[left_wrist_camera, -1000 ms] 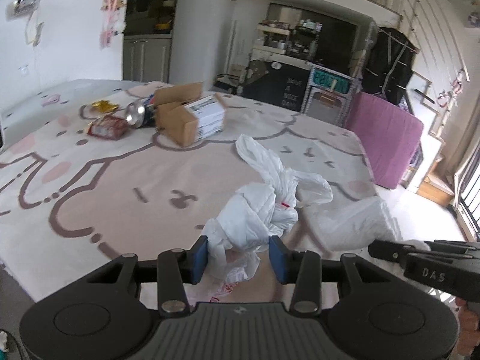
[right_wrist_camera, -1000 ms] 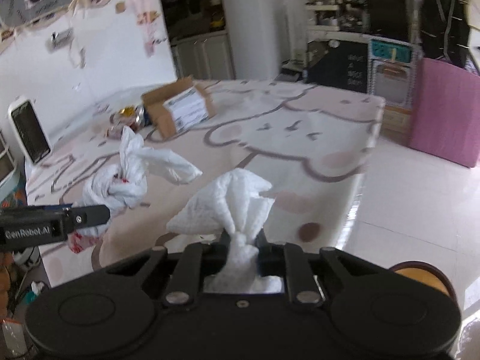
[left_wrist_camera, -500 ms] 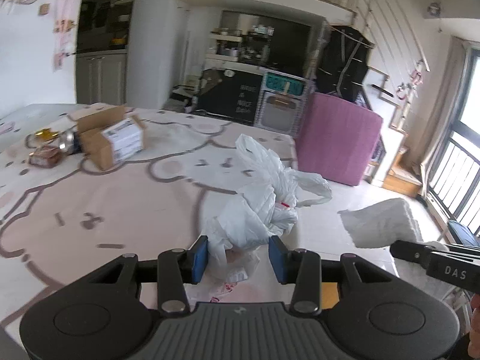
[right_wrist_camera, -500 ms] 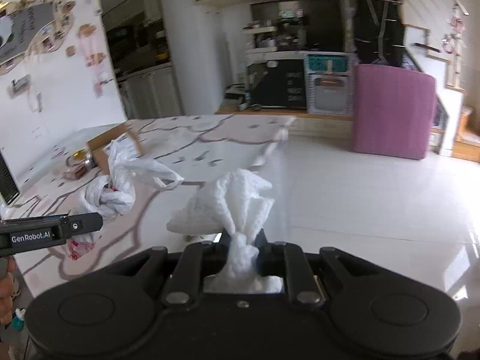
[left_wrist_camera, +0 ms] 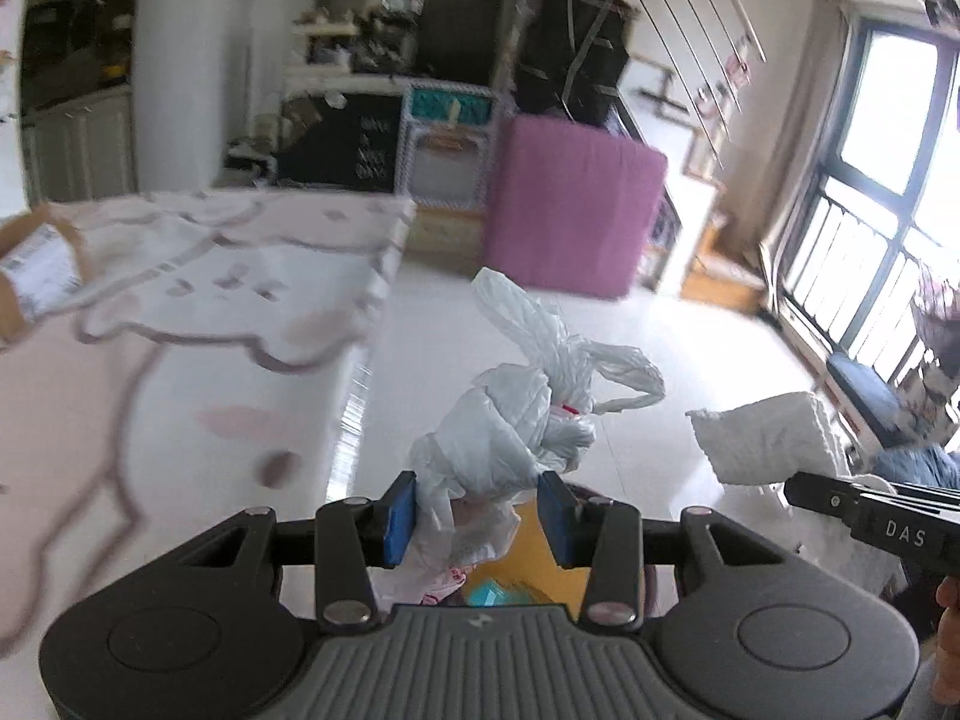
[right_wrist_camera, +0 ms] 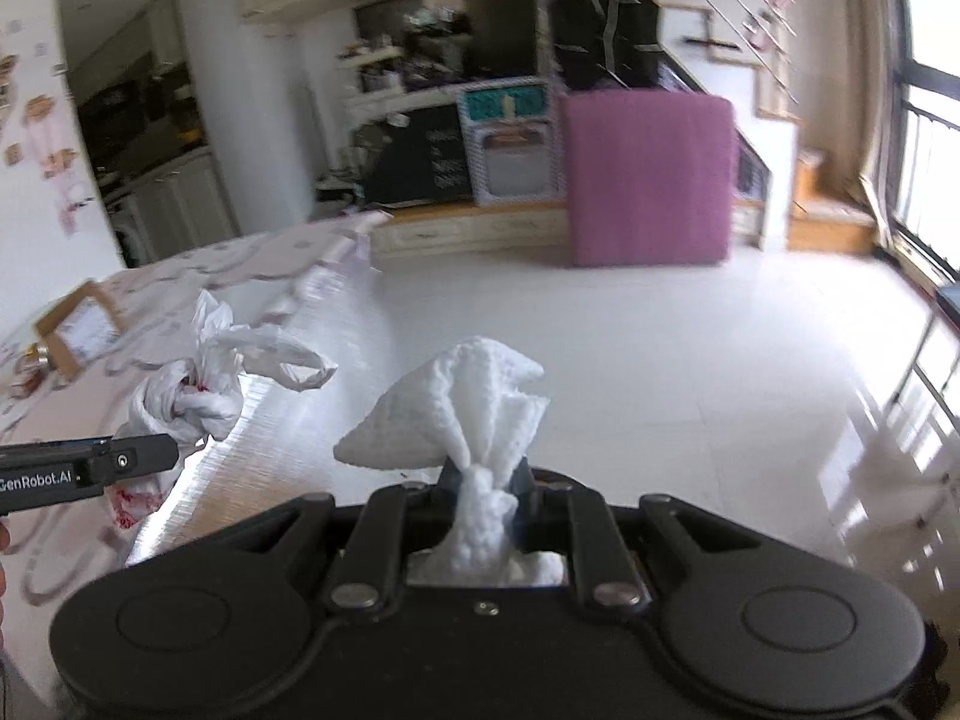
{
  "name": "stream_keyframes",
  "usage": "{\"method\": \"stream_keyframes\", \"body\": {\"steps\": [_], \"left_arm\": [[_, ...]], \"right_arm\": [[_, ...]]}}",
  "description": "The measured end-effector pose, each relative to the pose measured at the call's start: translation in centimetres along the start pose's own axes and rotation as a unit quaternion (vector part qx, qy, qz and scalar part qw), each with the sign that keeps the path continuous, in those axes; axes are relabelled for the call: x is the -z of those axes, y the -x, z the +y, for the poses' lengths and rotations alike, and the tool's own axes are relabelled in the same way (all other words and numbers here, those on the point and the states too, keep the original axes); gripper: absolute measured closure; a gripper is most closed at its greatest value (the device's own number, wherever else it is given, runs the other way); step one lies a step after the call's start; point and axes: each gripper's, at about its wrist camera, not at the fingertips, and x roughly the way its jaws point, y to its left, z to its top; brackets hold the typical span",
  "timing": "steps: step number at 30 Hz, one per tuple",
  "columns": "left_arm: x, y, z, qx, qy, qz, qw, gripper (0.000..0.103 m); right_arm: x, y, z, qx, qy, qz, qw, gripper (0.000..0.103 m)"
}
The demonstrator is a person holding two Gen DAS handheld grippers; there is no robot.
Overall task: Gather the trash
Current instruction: 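Carry both items over the yellow wastebasket and open both tools to drop them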
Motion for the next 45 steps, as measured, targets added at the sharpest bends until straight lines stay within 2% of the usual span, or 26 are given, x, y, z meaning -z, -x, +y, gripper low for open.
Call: {"method": "stream_keyframes", "body": {"steps": [5, 8, 13, 20, 25, 31, 35, 39, 45], "left_arm": [[1.4, -6.0, -2.9, 0.003, -0.017, 0.057, 0.9982, 0.059], [2.7, -10.5, -4.6, 0.003, -0.039, 0.105, 0.9937, 0.059], [4.1, -19.1, -6.2, 0.010, -0.055, 0.202, 0.9778, 0.059], [6.3, -29.1, -6.6, 0.000, -0.060, 0.285, 0.9566, 0.059], [8.4, -33.5, -5.6, -0.006, -0.030, 0.303, 0.9525, 0.059], [10.6, -35.8, -4.5, -0.023, -0.025, 0.327, 0.9445, 0.059], [11.0, -36.5, -4.0, -0.035, -0.044, 0.327, 0.9433, 0.059], [10.9, -37.3, -4.0, -0.040, -0.050, 0.323, 0.9442, 0.059], [10.1, -39.5, -5.2, -0.043, -0.047, 0.314, 0.9473, 0.059]], "right_arm": [[1.4, -2.6, -3.4, 0.016, -0.020, 0.029, 0.999, 0.087], [2.2, -4.4, -5.1, 0.020, -0.031, 0.045, 0.998, 0.087], [3.3, -8.0, -7.4, 0.023, -0.055, 0.074, 0.995, 0.087], [4.0, -12.6, -9.0, 0.019, -0.083, 0.109, 0.990, 0.086], [4.5, -16.9, -9.9, 0.009, -0.131, 0.140, 0.981, 0.086], [5.1, -23.9, -8.9, -0.030, -0.163, 0.184, 0.969, 0.083], [5.1, -27.0, -7.5, -0.022, -0.126, 0.196, 0.972, 0.055], [4.9, -27.5, -7.4, -0.033, -0.121, 0.188, 0.974, 0.047], [5.0, -27.0, -9.6, -0.043, -0.134, 0.186, 0.972, 0.045]]}}
